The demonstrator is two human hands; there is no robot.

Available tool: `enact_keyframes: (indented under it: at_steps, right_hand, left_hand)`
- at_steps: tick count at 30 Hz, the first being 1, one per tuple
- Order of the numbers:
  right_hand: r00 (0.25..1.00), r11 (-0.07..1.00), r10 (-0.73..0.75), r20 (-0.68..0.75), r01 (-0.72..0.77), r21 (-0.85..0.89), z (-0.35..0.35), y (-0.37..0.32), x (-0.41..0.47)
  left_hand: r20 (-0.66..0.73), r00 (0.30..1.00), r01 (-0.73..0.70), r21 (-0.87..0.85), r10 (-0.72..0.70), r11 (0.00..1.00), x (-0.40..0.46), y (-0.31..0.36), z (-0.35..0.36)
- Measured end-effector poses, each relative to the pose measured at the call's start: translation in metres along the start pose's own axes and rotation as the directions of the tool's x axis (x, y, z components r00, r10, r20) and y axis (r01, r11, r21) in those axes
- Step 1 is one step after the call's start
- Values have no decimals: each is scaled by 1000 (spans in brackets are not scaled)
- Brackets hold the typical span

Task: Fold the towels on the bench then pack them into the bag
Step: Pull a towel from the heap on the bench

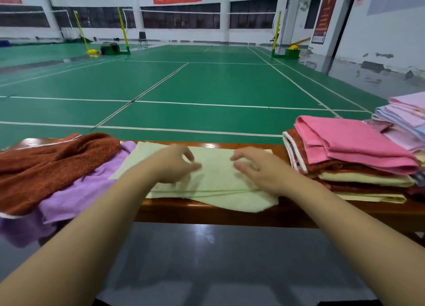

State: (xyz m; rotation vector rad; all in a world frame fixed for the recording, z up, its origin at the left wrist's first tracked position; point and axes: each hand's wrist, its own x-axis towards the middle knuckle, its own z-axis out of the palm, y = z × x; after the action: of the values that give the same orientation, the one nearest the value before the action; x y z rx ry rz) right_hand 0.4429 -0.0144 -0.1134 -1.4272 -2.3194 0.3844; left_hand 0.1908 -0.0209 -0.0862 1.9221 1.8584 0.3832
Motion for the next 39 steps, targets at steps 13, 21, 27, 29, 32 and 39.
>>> enact_keyframes:
  at_steps: [13,21,27,29,32,39]
  right_hand:
    - [944,971,238,228,-225,-81,-13,-56,-19]
    - [843,835,534,-68,-539,-111,1,8,14]
    - [793,761,600,103,-606,233,0,-1,19]
    - [791,730,599,128,-604,320,-2,-4,16]
    - [835,685,538,116,-513,518,-3,-6,9]
    - [845,631,475,-246,-132,765,8,-4,7]
  left_hand:
    - [82,968,-249,181,237,952,40,15,52]
    - [-185,975,168,265,-121,950,36,7,24]
    - [-73,983,182,283,-168,942,25,28,35]
    - [-76,982,186,213,-173,959,26,32,37]
    - [-87,978,193,31,-190,981,25,27,29]
    - [-352,899,-59,-688,-261,724,24,23,19]
